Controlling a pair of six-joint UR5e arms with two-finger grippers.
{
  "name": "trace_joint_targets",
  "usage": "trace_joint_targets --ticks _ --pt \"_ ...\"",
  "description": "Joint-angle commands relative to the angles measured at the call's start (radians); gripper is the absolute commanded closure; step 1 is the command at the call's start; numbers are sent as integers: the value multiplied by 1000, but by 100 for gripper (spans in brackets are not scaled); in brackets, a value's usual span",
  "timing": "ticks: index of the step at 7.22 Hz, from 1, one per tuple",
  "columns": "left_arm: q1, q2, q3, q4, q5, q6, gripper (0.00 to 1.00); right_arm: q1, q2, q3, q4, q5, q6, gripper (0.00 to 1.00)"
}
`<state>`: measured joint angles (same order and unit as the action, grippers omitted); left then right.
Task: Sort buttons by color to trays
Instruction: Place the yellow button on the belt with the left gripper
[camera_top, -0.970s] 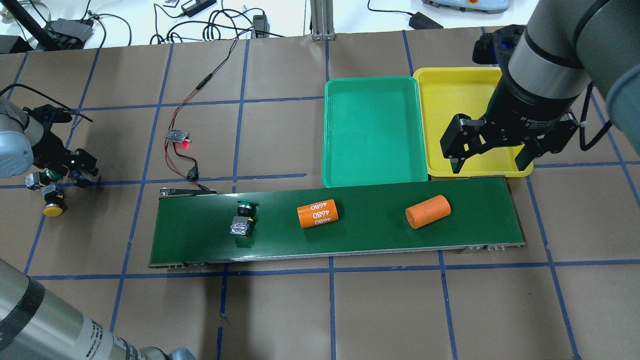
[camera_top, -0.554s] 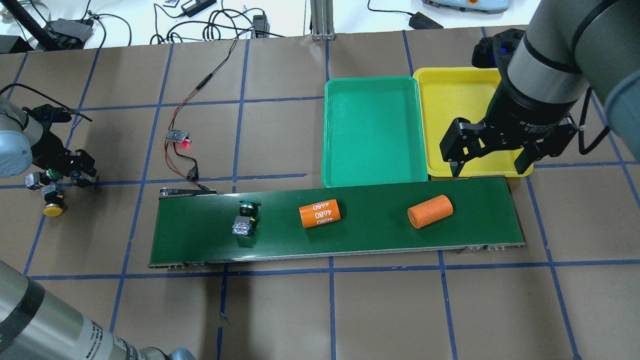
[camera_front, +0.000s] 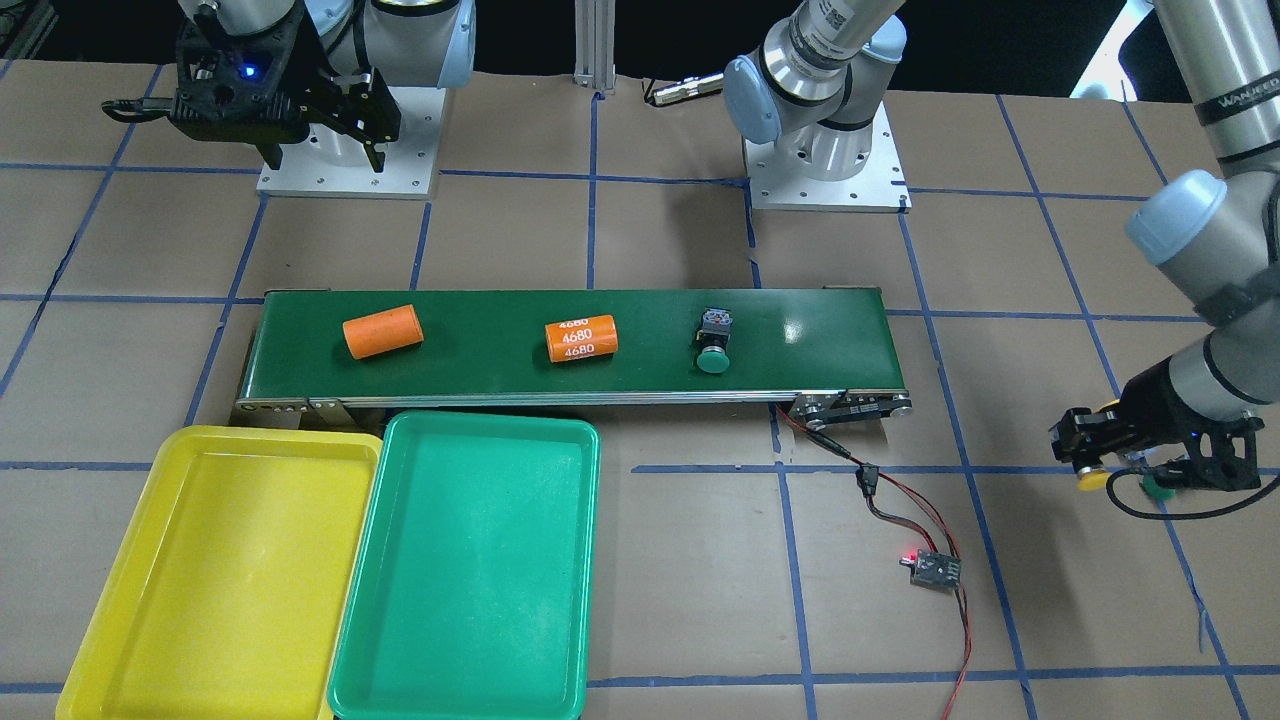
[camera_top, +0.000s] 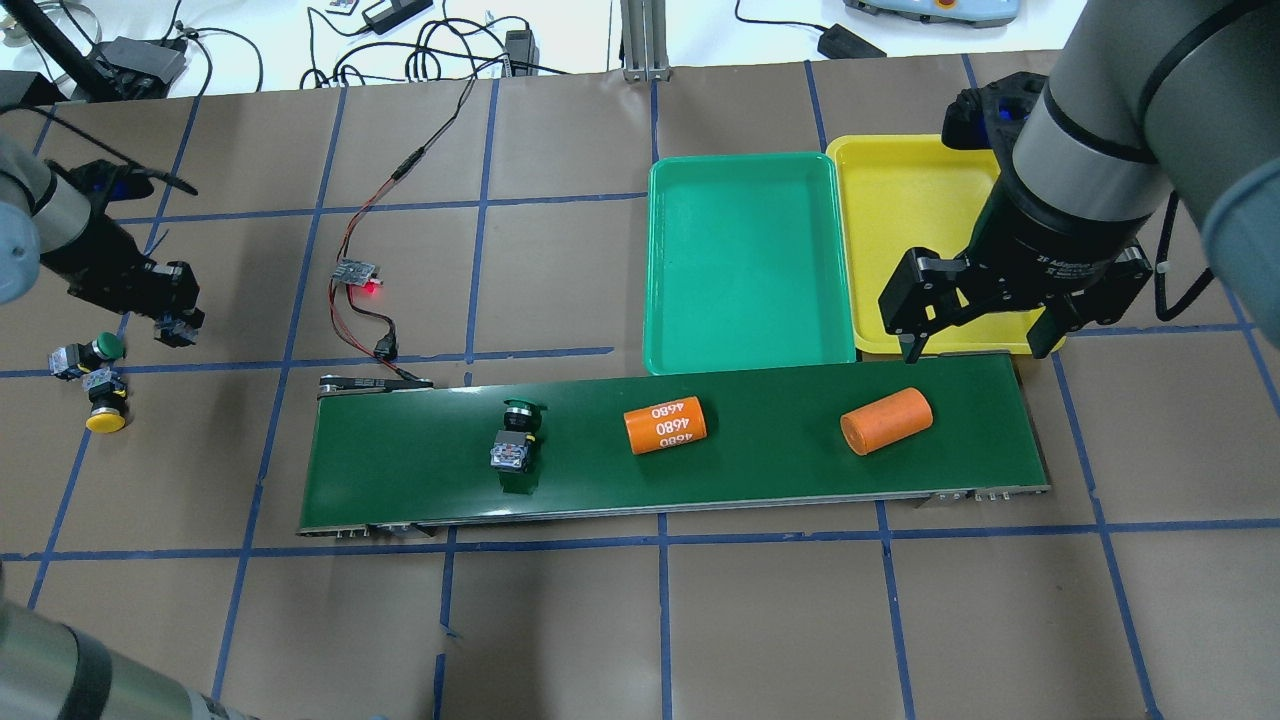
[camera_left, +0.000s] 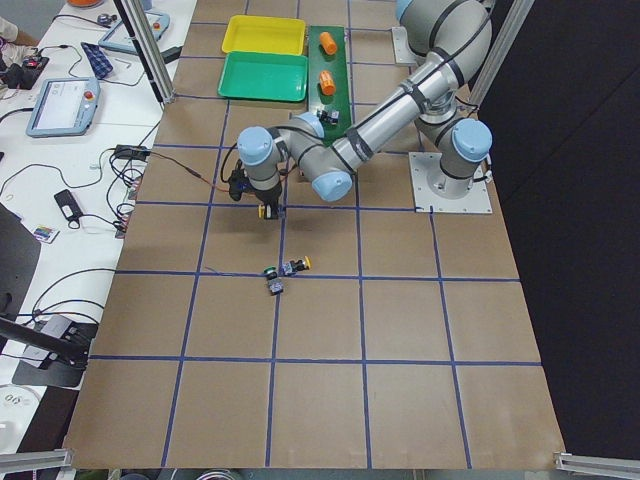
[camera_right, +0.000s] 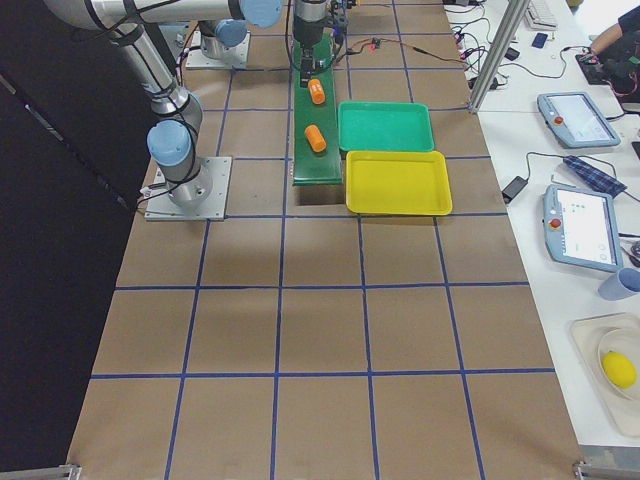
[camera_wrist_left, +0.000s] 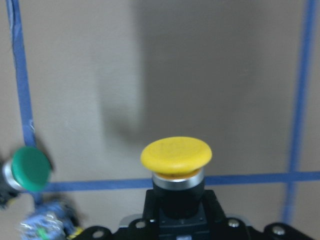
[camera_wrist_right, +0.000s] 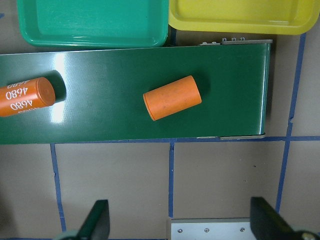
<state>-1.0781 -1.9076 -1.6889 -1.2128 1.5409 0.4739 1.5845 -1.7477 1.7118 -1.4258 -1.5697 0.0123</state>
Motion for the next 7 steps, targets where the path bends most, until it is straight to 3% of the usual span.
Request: trace_joint_targets --ticks 1,4,7 --pt "-164 155 -38 -201 -10 -188 100 0 1 2 -1 -1 -2 0" --pt "-276 315 -318 -194 -28 -357 100 0 -3 3 -1 2 0 0" --pt "-362 285 -362 -159 -59 -457 100 -1 -3 6 -55 -1 -3 0"
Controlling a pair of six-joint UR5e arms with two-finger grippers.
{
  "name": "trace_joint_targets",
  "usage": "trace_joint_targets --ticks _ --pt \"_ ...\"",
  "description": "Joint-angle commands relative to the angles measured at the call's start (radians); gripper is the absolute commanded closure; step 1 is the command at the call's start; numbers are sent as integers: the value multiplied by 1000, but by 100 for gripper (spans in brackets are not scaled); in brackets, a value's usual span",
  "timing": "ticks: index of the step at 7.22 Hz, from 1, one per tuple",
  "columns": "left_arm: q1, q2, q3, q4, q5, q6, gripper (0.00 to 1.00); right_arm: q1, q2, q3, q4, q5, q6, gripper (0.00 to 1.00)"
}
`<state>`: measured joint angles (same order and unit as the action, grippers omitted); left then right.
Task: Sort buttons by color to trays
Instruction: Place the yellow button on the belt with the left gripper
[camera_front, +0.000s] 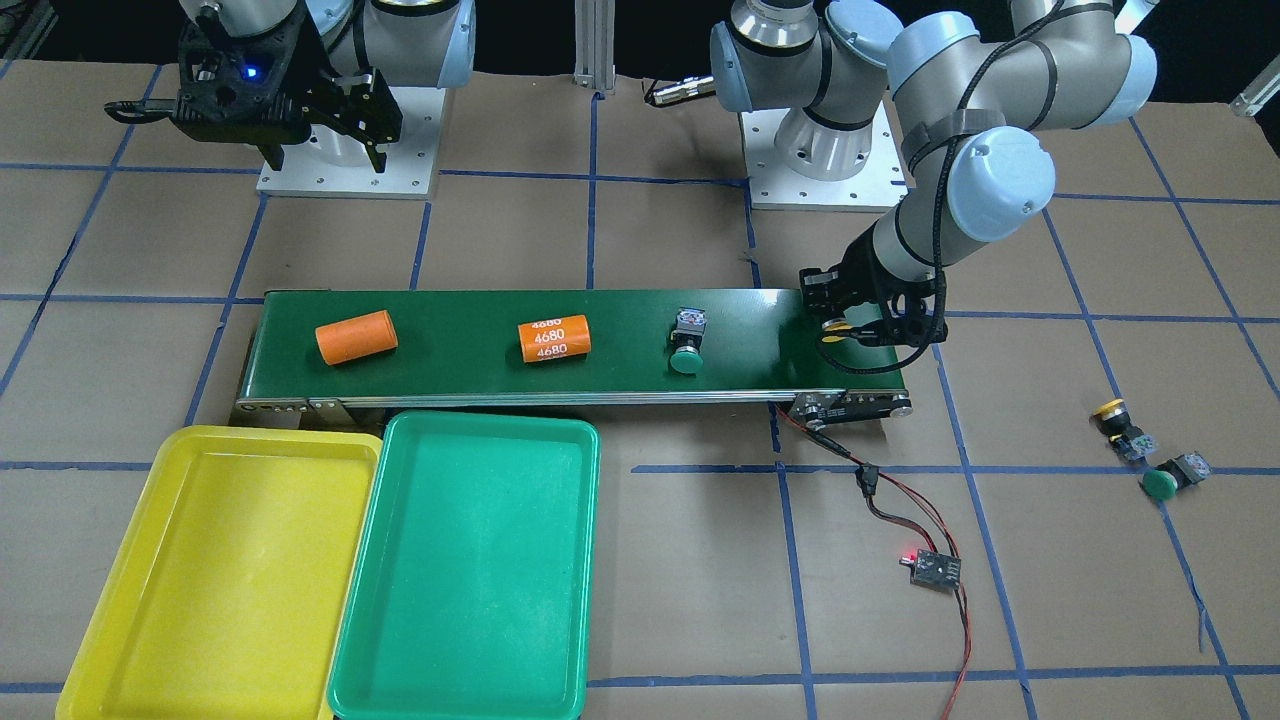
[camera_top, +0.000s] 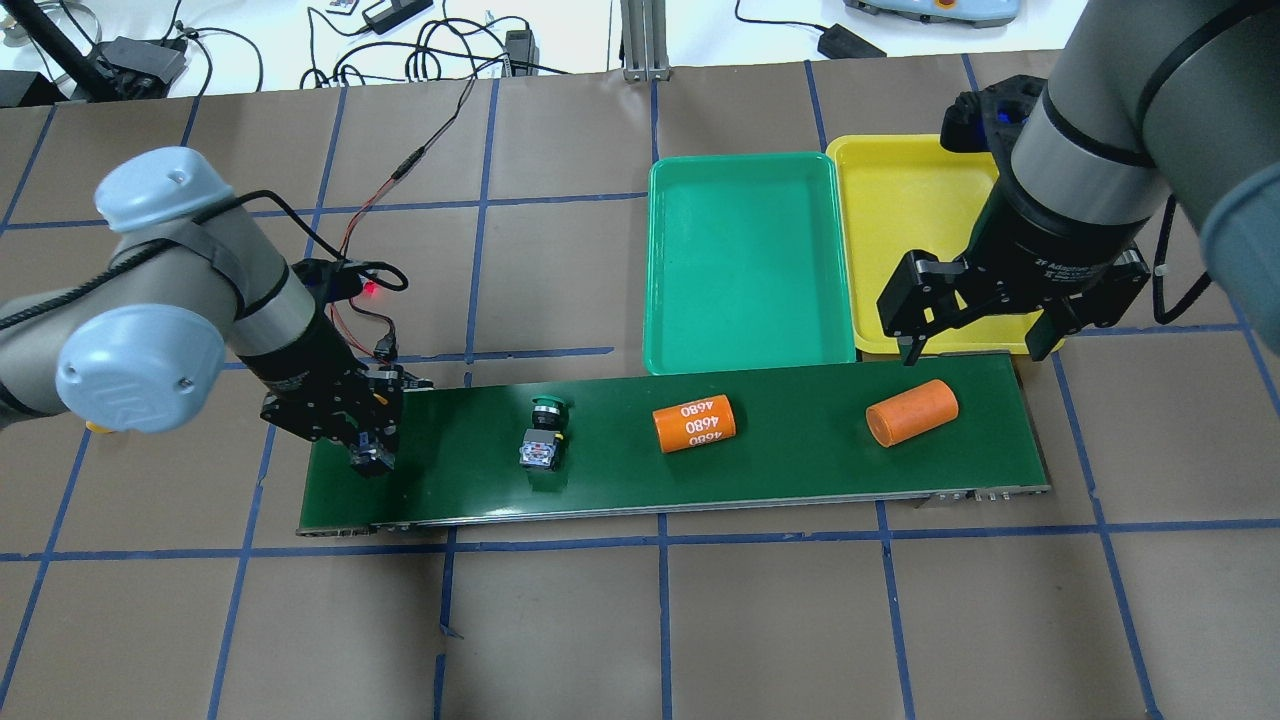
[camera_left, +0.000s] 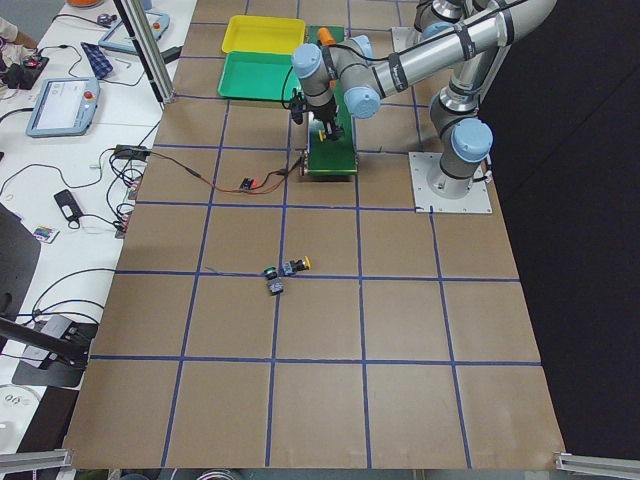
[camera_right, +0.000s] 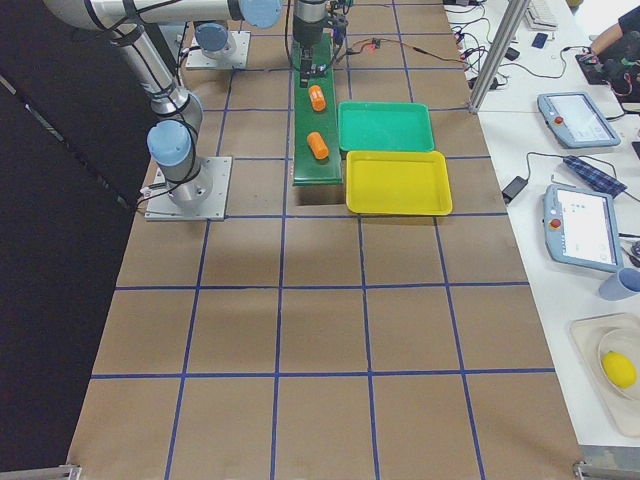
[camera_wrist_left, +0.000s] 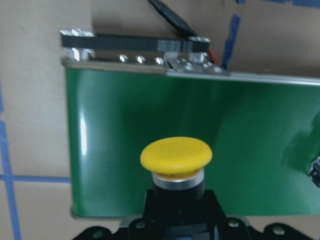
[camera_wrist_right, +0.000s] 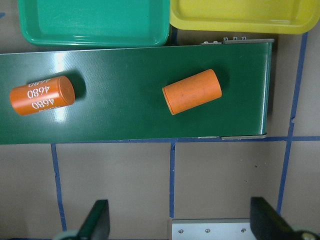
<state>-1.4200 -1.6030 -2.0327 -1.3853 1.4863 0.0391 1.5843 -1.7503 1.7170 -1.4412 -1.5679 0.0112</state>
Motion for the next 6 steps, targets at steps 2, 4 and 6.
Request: trace_joint_targets --ticks 2,4,6 --pt "-22 -26 -41 49 -3 -24 53 0 0 3 -53 -1 1 0" --pt "-20 -40 -23 139 5 -9 8 2 0 3 -103 14 -8 0" --pt "18 -43 153 21 9 42 1 2 1 3 -183 -1 -8 0"
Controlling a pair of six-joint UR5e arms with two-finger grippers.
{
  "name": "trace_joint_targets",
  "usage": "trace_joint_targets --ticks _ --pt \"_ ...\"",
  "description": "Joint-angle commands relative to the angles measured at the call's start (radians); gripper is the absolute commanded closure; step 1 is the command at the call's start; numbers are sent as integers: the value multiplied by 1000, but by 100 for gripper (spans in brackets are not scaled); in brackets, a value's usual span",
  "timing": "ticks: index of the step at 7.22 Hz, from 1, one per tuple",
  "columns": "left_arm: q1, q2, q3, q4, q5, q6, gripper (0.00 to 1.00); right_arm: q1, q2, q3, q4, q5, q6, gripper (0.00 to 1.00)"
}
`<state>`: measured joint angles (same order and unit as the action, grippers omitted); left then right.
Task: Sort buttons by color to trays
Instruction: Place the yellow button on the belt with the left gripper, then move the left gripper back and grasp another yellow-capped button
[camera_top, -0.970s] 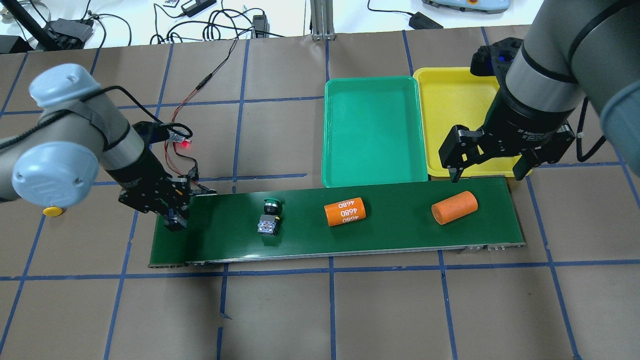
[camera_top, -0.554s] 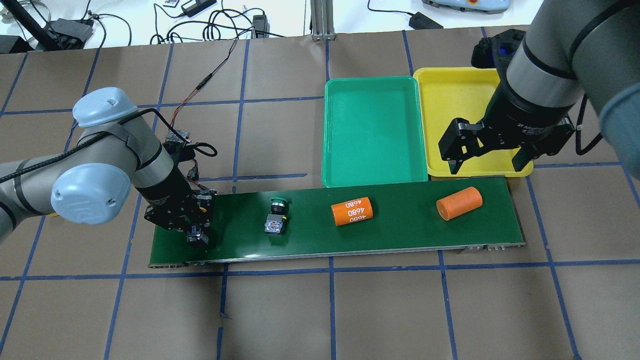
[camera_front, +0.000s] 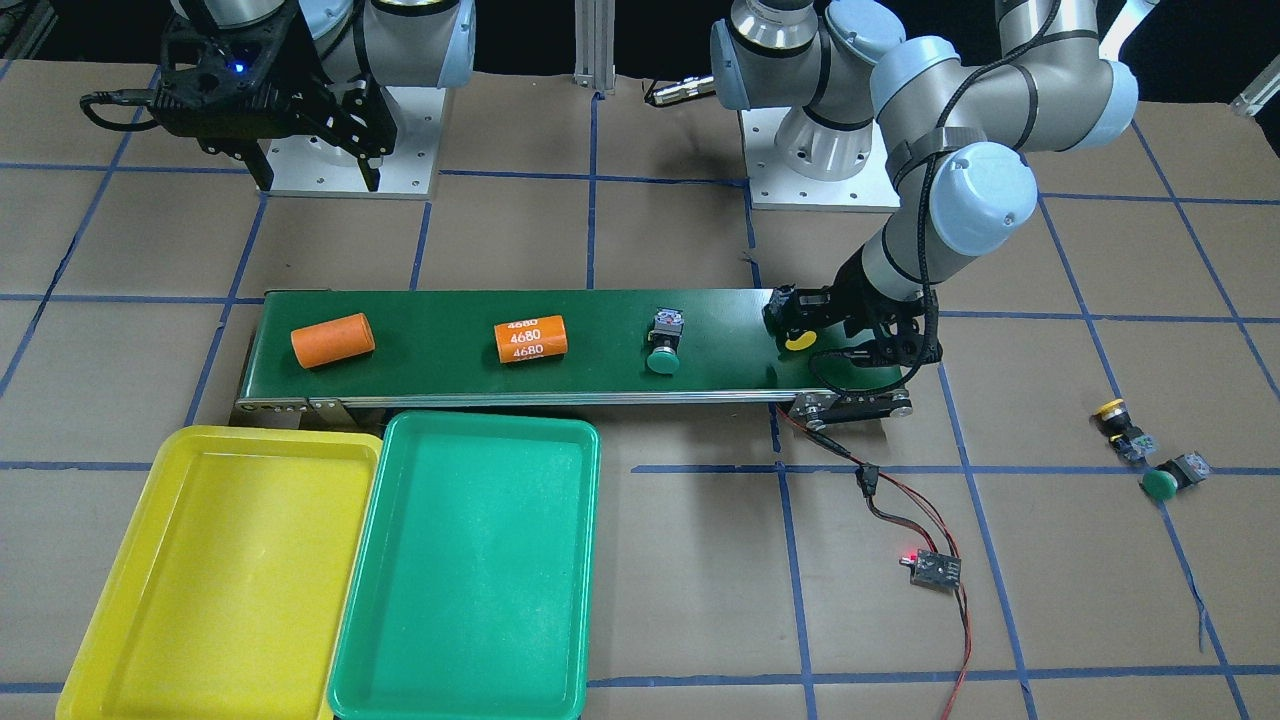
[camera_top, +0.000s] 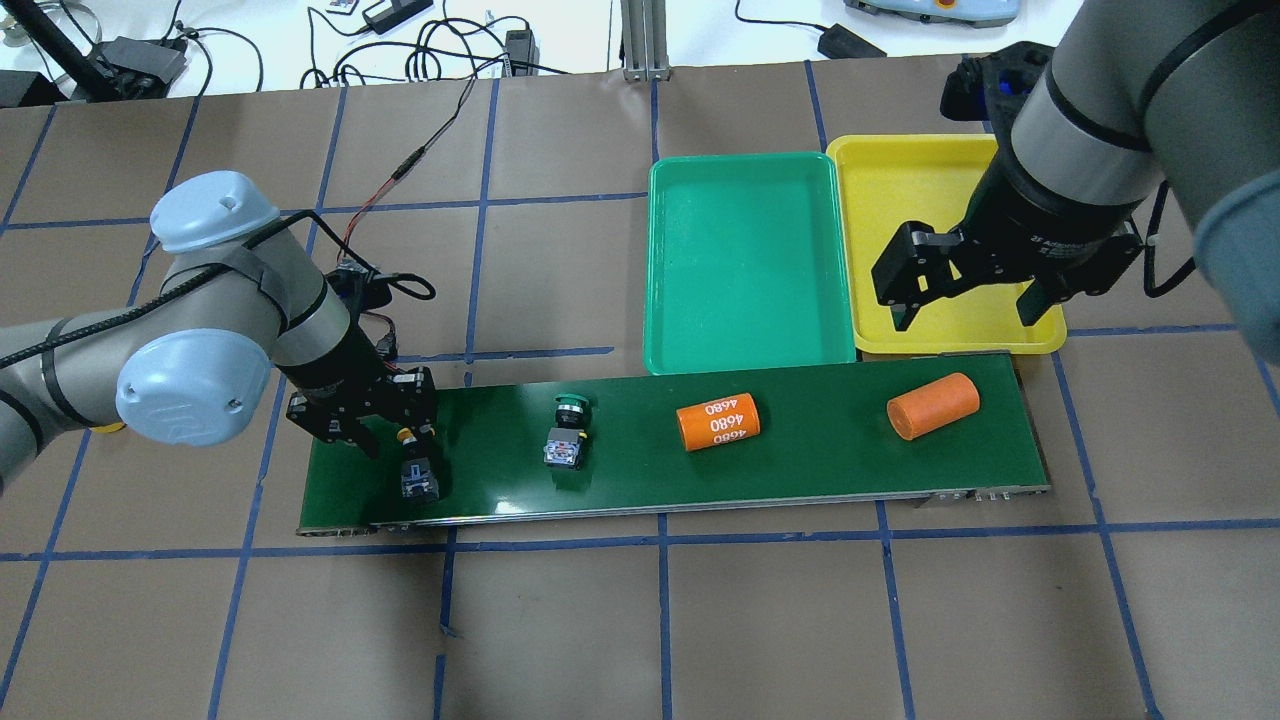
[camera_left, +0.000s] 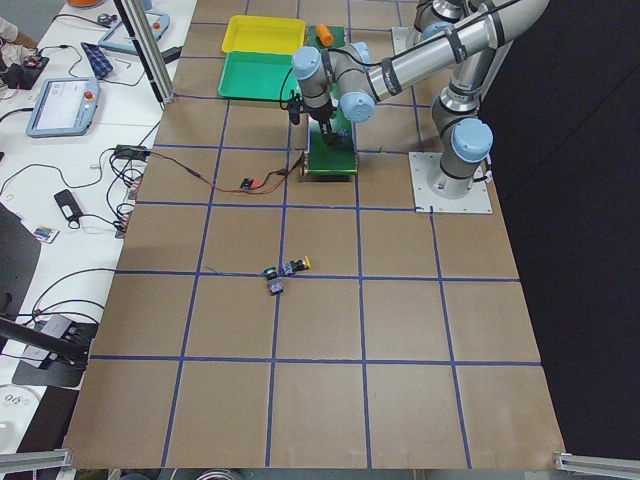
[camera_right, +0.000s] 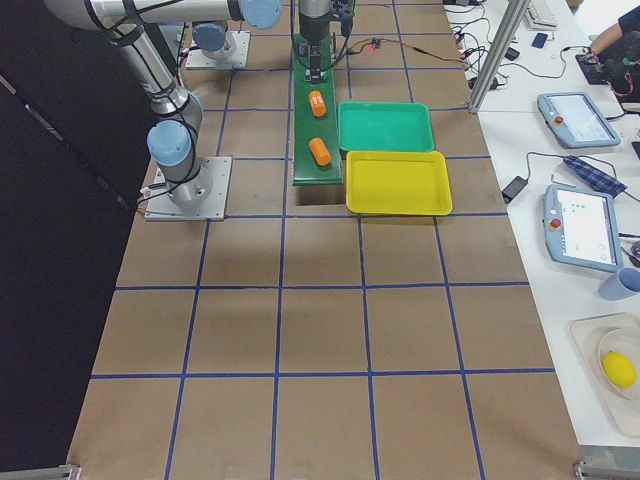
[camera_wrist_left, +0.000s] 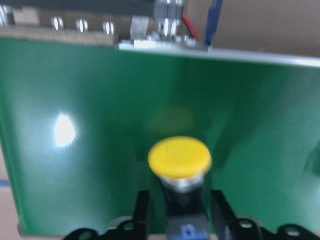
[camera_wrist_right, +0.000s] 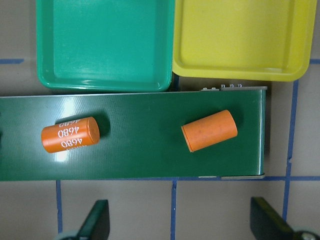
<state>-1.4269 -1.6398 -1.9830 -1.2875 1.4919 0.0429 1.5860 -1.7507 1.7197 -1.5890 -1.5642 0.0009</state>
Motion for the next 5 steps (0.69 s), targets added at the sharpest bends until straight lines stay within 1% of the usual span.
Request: trace_joint_targets --ticks 1,2,3,4,5 --pt "99 -26 160 -114 19 76 0 -3 5 1 -25 -5 7 0" --pt "208 -59 155 -107 62 174 0 -3 5 7 -25 -2 -2 0" --pt "311 -90 159 -90 64 296 0 -3 10 17 -25 7 7 0" --pt "418 -138 165 -26 82 416 0 -3 19 33 -26 9 11 0" --pt "504 -203 165 93 117 513 0 -4 19 44 -28 -6 11 0"
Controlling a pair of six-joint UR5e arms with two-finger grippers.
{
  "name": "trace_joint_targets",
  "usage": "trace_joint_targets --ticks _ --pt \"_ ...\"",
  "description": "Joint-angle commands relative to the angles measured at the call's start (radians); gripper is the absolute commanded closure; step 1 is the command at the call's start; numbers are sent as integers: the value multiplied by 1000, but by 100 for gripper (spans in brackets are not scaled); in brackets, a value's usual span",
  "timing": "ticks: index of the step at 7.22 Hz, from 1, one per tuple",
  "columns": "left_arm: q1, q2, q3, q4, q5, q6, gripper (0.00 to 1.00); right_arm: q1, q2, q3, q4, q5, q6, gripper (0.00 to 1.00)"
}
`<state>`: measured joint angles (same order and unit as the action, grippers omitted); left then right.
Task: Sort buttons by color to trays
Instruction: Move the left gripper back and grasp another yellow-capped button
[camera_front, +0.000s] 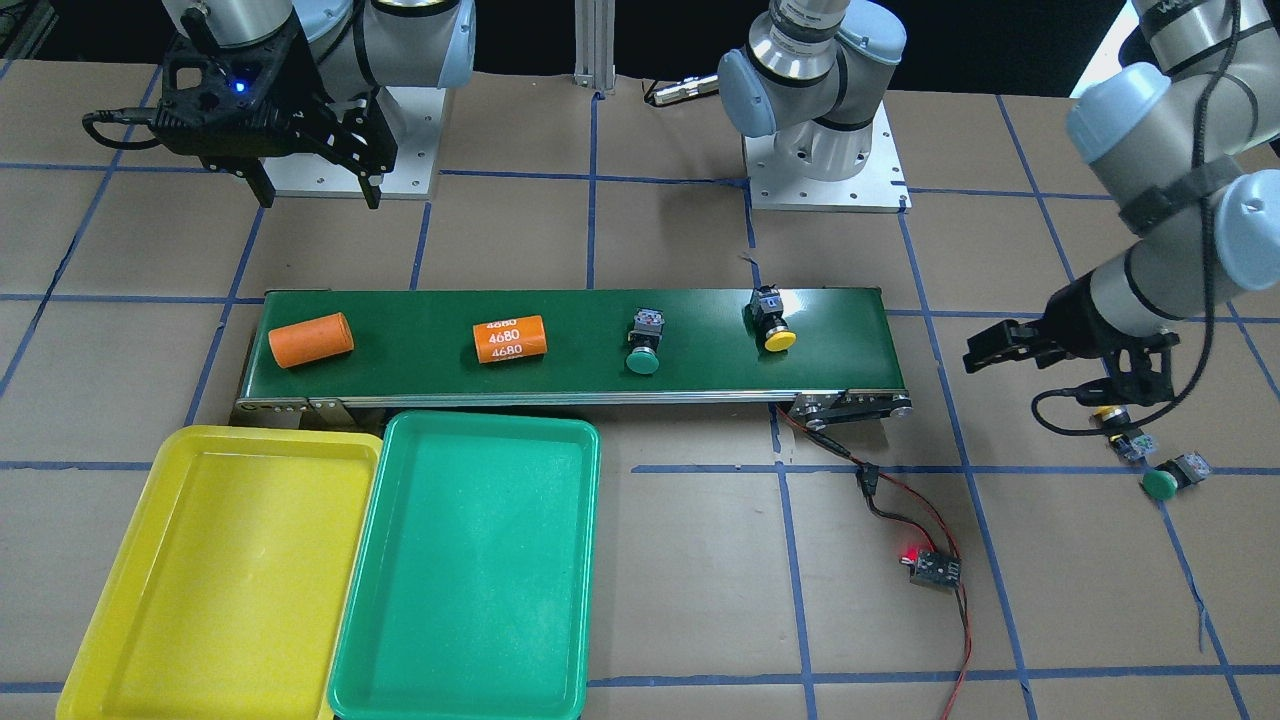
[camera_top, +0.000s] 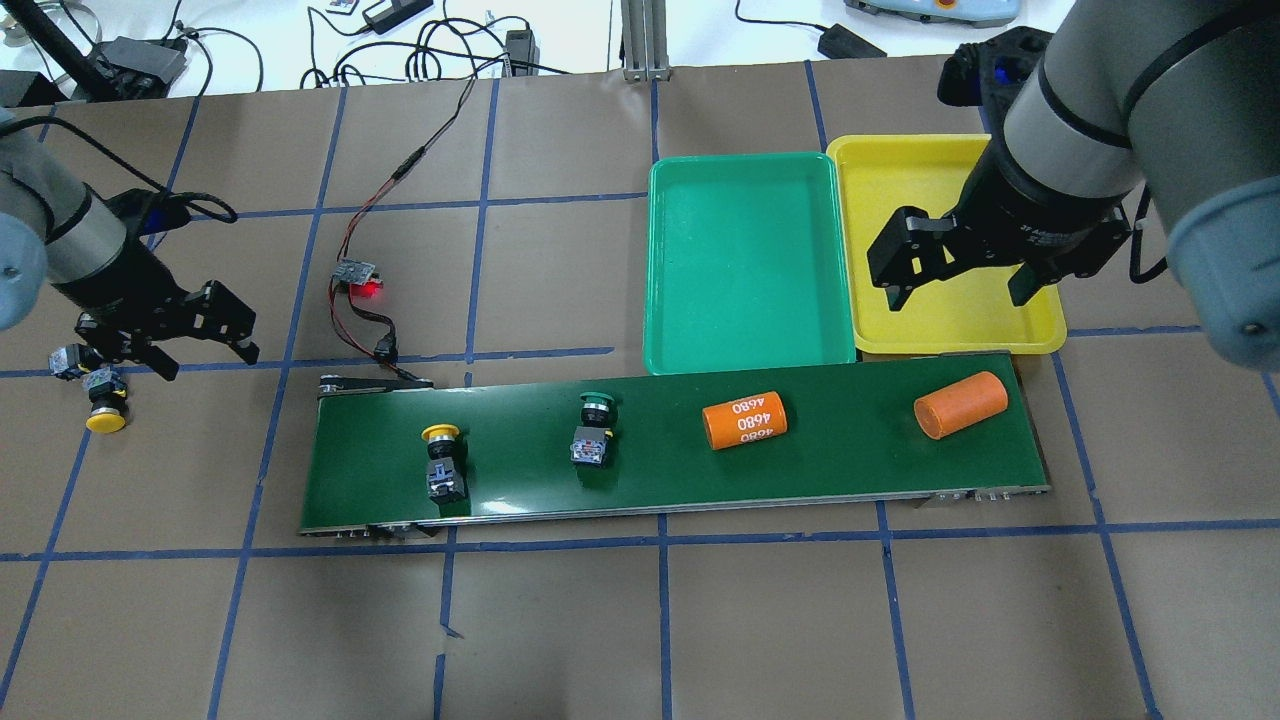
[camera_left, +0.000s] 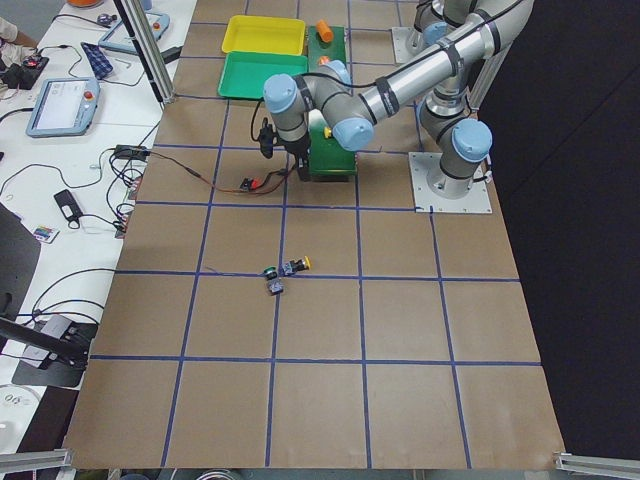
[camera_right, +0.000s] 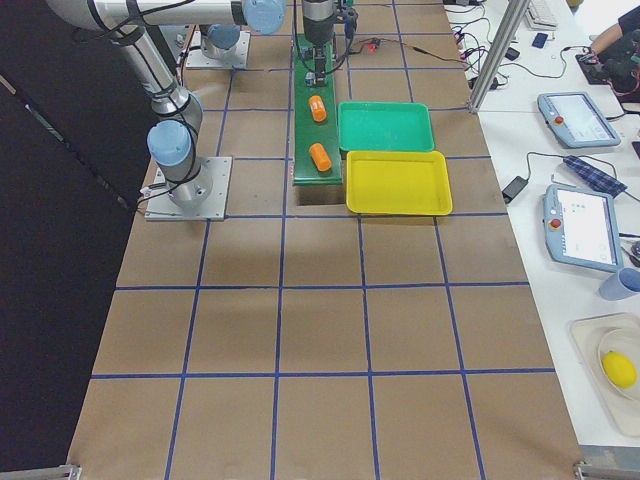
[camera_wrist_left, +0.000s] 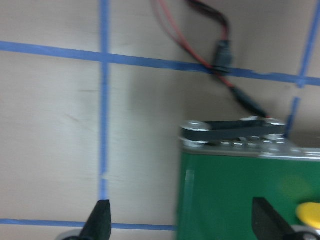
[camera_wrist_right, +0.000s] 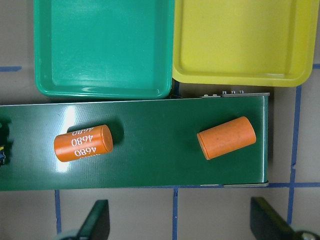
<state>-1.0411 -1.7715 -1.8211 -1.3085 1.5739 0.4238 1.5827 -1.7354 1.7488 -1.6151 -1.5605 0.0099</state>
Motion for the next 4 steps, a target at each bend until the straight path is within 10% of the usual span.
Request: trace_joint_targets --ticks 1,4 --pt "165 -130 9 197 37 267 0 -4 0 17 0 -12 4 3" --pt "222 -261 42 313 32 366 0 -1 2 17 -3 -9 5 0"
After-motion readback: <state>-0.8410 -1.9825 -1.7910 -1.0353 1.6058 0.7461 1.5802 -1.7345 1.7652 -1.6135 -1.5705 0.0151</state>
